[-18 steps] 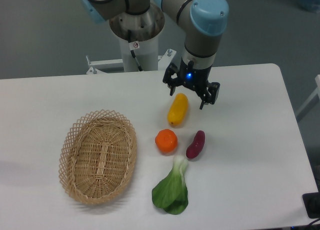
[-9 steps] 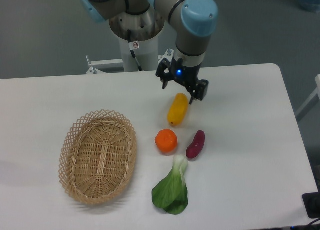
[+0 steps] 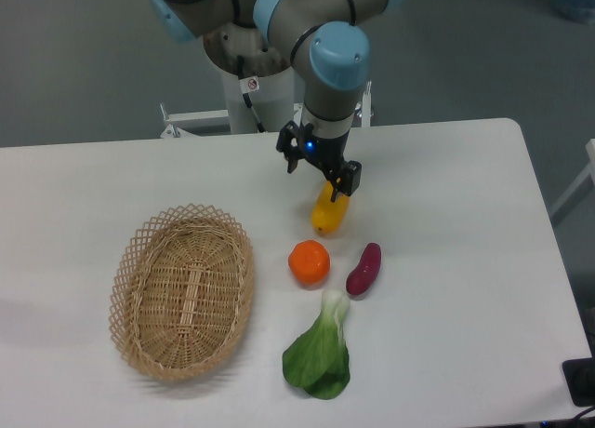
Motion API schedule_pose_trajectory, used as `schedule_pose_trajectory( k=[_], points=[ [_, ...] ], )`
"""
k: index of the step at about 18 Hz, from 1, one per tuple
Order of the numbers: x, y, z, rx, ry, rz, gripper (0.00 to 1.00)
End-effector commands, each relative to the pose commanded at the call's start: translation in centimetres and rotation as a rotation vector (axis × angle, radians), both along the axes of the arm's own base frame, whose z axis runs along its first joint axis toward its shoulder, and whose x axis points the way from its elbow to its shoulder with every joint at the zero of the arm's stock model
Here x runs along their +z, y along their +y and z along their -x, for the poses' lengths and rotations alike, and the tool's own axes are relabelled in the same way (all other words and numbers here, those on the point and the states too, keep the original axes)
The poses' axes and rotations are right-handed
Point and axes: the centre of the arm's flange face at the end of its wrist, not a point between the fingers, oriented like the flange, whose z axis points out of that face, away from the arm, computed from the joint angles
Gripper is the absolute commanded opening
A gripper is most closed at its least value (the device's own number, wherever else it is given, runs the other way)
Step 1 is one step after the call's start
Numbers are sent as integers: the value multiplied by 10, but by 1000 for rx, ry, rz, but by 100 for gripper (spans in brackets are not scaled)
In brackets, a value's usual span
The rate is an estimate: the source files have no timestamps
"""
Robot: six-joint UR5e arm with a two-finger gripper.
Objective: Pick up the mango from the table
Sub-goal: 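Lower the open gripper down over the yellow mango, then close the gripper around the yellow mango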
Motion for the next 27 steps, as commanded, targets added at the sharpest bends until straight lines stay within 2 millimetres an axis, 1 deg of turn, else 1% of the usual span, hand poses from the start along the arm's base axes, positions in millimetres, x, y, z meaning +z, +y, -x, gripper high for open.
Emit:
schedule_pose_trajectory(
  k=[2, 4, 5, 12, 18, 22, 27],
  points=[
    [-3, 0, 4, 22, 1, 14, 100],
    [-5, -2, 19, 32, 28, 45, 100],
    [-8, -4, 23, 37, 40, 63, 100],
    [-32, -5, 21, 37, 56, 74, 100],
    [-46, -7, 16, 34, 42, 83, 100],
    [-55, -4, 14, 24, 27, 93, 100],
    [-54, -3, 16, 25, 46, 83, 100]
  ],
)
